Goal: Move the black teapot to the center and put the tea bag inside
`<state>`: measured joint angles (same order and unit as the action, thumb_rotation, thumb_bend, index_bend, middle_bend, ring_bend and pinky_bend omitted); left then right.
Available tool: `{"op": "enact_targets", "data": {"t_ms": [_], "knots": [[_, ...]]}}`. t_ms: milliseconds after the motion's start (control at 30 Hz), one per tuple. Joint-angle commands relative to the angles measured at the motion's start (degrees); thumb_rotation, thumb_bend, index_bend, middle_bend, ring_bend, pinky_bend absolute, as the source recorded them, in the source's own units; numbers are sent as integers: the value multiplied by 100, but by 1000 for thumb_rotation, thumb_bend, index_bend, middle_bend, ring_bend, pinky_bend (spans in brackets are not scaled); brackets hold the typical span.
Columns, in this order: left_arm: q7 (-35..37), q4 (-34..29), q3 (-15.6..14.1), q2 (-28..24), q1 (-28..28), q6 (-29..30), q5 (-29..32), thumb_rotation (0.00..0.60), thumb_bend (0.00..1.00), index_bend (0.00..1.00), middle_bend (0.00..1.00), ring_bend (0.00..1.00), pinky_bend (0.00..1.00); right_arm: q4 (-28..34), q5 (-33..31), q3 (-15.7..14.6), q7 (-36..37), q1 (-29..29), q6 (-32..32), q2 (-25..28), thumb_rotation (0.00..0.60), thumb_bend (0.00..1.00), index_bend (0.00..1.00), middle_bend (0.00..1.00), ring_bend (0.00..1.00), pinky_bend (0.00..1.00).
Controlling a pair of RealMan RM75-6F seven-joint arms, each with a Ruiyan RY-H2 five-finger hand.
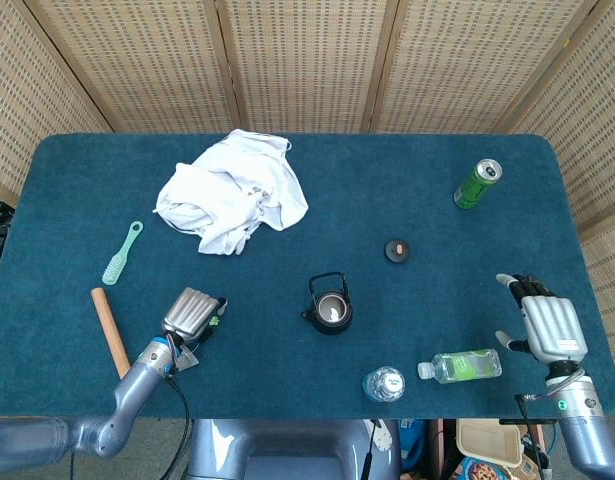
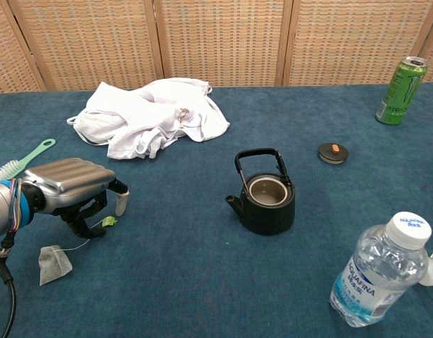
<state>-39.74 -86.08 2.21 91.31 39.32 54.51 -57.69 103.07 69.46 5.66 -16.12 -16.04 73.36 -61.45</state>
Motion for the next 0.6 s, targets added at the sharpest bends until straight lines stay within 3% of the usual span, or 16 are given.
{"op": "enact_targets", "data": {"t_ms": [33,400,600], "knots": [[-9,8,-4,7,18,-7,35,600,332,438,845,818,791,3,-4,0,3,8,-3,4,583,331,239,306,310,488],[18,64,-30,44,76,-50,144,600,338,453,844,818,791,6,-25,0,-9,33,-31,3,581,331,239,306,310,488],[26,72,-56,37,92,-51,191,600,392,464,844,818,791,-11,-49,0,-23,41,-52,-17,582,331,239,306,310,488]]}}
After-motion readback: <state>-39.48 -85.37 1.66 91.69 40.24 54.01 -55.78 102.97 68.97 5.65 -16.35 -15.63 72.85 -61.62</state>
